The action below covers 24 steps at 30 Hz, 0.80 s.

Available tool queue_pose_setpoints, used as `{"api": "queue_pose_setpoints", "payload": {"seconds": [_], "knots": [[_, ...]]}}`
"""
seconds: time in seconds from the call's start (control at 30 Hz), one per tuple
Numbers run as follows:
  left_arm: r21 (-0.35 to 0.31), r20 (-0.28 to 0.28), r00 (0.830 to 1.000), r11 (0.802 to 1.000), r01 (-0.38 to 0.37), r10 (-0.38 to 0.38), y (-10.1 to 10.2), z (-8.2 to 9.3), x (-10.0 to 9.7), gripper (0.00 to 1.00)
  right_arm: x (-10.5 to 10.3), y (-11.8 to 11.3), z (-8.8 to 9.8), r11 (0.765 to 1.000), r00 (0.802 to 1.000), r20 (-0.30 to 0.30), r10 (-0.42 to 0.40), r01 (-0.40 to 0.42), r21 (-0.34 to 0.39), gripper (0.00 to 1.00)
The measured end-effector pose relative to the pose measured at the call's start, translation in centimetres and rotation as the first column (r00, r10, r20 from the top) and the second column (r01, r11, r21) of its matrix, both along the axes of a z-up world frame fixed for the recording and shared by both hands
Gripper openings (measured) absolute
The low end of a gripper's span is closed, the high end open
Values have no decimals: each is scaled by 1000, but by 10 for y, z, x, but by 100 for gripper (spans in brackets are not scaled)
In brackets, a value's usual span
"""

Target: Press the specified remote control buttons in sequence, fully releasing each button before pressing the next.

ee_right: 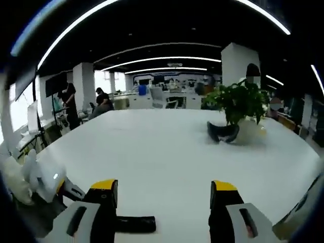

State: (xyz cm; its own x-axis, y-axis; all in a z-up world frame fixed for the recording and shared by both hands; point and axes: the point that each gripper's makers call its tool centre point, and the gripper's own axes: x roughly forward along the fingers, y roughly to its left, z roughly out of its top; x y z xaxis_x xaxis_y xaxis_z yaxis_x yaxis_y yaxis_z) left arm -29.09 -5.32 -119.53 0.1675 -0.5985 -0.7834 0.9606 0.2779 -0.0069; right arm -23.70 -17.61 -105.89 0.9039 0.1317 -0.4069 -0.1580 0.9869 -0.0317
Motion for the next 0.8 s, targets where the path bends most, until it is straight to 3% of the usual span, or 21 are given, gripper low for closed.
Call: {"api": "queue_pose_setpoints", "payload": {"seconds": [0.07,0.2,0.43,0.6,0.8], "knots": [[8,7,1000,1000,15,-15,2,0,2,24,-2,-12,-7,998,998,-33,-47,46,-50,83],[30,33,998,998,49,-50,7,0,9,24,-1,-18,0,996,997,6,-83,82,26,87],[55,38,994,993,102,-105,14,0,18,24,-2,-14,-12,996,997,-42,-60,57,-71,88],[84,62,987,986,141,-146,19,2,27,23,-2,-16,-12,996,997,-46,-63,60,-64,89],[113,82,986,984,139,-149,29,8,57,23,-3,-12,-17,997,997,-68,-47,42,-72,88]]}}
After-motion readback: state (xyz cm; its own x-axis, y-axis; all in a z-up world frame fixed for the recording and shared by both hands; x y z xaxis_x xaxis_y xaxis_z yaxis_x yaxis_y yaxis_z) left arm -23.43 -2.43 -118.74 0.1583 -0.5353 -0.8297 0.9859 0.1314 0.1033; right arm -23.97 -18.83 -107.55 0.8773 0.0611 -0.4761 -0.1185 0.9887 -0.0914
